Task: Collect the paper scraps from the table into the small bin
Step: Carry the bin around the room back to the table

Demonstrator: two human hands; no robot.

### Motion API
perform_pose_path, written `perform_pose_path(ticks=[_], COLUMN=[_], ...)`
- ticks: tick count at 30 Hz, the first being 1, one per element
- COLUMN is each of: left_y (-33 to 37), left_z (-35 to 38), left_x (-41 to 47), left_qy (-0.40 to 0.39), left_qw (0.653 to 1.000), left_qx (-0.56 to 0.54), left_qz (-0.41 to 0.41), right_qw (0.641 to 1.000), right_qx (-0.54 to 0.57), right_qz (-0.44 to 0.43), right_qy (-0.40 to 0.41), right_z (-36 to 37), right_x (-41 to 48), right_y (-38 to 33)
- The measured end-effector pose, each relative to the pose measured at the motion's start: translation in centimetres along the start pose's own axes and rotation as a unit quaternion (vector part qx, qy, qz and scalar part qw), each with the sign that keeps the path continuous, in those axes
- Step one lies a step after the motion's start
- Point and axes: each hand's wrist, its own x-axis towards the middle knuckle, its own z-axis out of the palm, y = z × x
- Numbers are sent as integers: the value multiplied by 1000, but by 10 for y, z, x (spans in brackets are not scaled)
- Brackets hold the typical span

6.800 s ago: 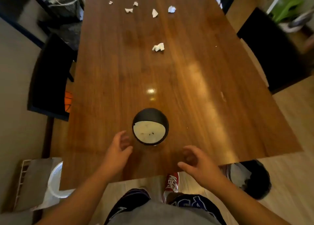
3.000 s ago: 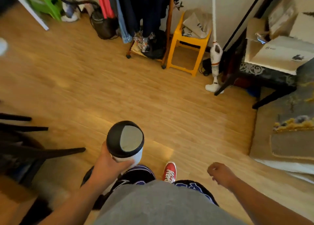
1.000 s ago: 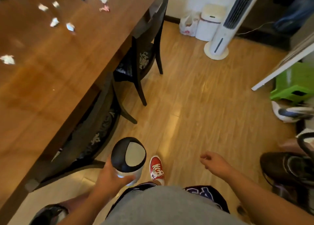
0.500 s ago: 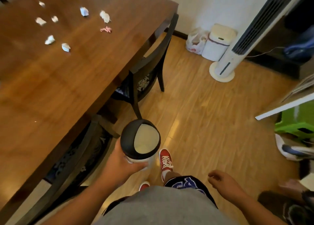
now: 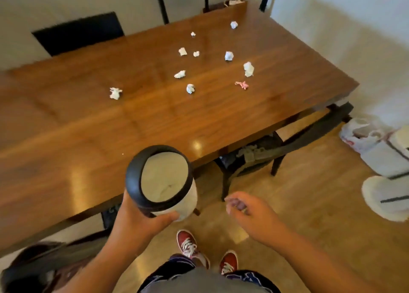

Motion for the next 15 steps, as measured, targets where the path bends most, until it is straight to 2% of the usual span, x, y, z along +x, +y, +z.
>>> perform_pose_path(ticks=[6,11,15], left_y=[-23,-49,-64], left_z=[-57,-98,-121], left_x=[35,75,109], left_qy=[111,179,191], left_qw=[992,980,976], left_qx=[-56,-75,-71], left_qz=[-30,-50,-78], right_qw=[993,985,978], right_qx=[-67,-89,-107], right_qz=[-72,-61,-51], right_qy=[-64,-137,-170], right_z=[12,29,43], right_x=[106,186,241], right_y=[-72,-120,-149])
